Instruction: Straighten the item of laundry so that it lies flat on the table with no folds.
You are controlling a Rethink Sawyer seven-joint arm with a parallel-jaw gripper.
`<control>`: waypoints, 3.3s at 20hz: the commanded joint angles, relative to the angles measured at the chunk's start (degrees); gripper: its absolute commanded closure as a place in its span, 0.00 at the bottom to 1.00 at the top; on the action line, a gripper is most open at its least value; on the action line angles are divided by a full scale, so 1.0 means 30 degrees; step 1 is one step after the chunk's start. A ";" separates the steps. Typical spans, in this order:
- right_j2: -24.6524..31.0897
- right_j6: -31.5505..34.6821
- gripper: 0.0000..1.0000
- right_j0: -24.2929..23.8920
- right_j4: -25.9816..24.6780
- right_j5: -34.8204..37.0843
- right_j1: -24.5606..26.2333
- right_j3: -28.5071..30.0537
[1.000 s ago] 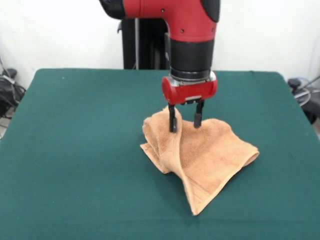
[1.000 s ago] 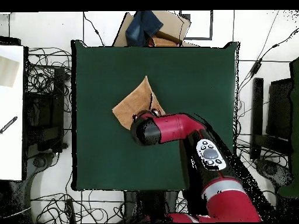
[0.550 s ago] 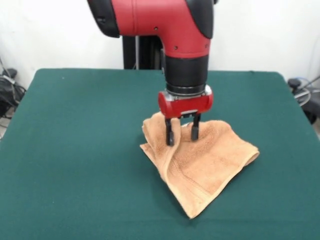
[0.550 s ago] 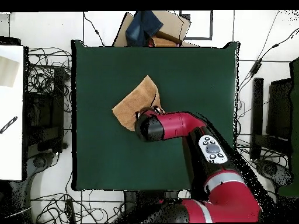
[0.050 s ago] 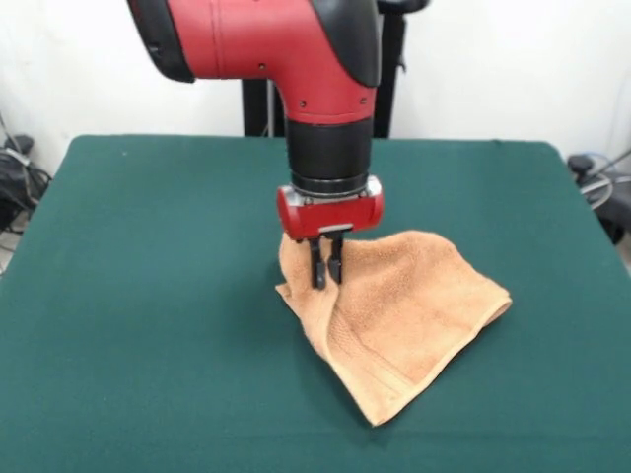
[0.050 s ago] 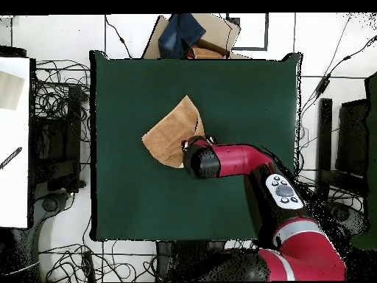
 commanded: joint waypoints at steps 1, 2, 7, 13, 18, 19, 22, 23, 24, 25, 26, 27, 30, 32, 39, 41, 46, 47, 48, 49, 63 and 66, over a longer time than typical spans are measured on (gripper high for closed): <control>0.0970 0.1193 1.00 0.0132 -0.0570 -0.0432 -0.0030 0.0348; 0.0962 0.1220 1.00 0.0147 -0.0567 -0.0456 -0.0004 0.0340; 0.0786 0.1569 1.00 0.0330 -0.0352 -0.0313 -0.0520 0.0709; 0.1280 0.1869 1.00 0.0242 0.0919 0.1465 -0.4046 0.2957; 0.1138 0.2489 1.00 0.0921 0.3189 0.3891 -0.8621 0.5333; 0.1181 0.2389 1.00 0.0941 0.3544 0.4296 -0.8890 0.5427; 0.1591 0.1718 1.00 0.0508 0.4044 0.4623 -0.8686 0.5340; 0.1708 0.1450 1.00 0.0283 0.3981 0.4367 -0.8388 0.5277; 0.1920 0.1150 1.00 -0.0108 0.3746 0.3842 -0.7705 0.5097; 0.2004 0.0925 1.00 -0.0298 0.3520 0.3415 -0.7084 0.4779; 0.2088 0.0701 1.00 -0.0488 0.3295 0.2987 -0.6463 0.4461; 0.2129 0.0605 1.00 -0.0560 0.3175 0.2794 -0.6121 0.4257; 0.2317 0.0525 1.00 -0.0900 0.2685 0.1805 -0.5266 0.4081; 0.2406 0.0584 1.00 -0.1015 0.2522 0.1549 -0.5120 0.4132; 0.2852 0.0084 1.00 -0.1540 0.1943 0.1250 -0.4505 0.3733; 0.3362 -0.1016 1.00 -0.2163 0.1785 0.1921 -0.4287 0.2943; 0.4810 -0.4043 1.00 -0.3531 0.1513 0.4467 -0.3244 0.0165; 0.5136 -0.4753 1.00 -0.3700 0.1472 0.5236 -0.2790 -0.0643; 0.5304 -0.4973 1.00 -0.3756 0.1386 0.5529 -0.2621 -0.0993; 0.5585 -0.5369 1.00 -0.3875 0.1255 0.5996 -0.2295 -0.1563; 0.7178 -0.5616 1.00 -0.4431 0.0336 0.7661 -0.1399 -0.3277; 0.7178 -0.5393 1.00 -0.4425 0.0343 0.7514 -0.1614 -0.3069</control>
